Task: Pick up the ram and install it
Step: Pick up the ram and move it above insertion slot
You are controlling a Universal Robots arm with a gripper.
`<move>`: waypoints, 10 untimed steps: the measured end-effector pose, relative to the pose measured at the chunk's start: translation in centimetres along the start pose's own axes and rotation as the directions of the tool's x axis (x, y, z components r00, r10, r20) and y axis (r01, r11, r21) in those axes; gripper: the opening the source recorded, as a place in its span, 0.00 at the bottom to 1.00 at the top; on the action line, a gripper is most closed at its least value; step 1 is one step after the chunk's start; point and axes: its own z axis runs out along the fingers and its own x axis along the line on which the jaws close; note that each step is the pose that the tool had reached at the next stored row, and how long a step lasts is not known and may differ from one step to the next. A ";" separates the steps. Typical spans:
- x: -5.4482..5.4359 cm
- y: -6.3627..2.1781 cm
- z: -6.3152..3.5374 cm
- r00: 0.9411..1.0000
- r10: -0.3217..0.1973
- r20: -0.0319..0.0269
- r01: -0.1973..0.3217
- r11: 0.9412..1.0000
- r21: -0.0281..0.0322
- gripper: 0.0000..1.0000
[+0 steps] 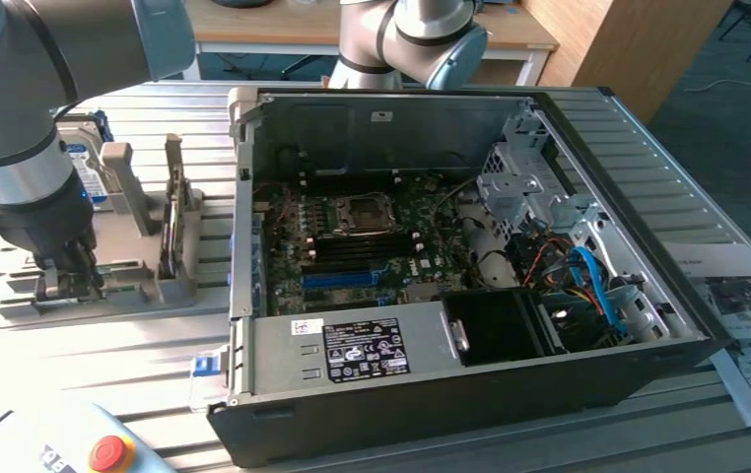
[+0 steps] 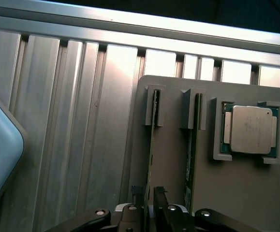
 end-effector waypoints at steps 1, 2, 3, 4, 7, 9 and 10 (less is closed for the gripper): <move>0.0 0.00 0.00 1.000 0.000 0.000 0.000 1.000 0.000 0.23; 0.0 0.00 0.00 1.000 0.000 0.000 0.000 1.000 0.000 0.23; 0.0 0.00 0.00 1.000 0.000 0.000 0.000 1.000 0.000 0.23; 0.0 0.00 0.00 1.000 0.000 0.000 0.000 1.000 0.000 0.23; 0.0 0.00 0.00 1.000 0.000 0.000 0.000 1.000 0.000 0.23; 0.0 0.00 0.00 1.000 0.000 0.000 0.000 1.000 0.000 0.23; 0.0 0.00 0.00 1.000 0.000 0.000 0.000 1.000 0.000 0.23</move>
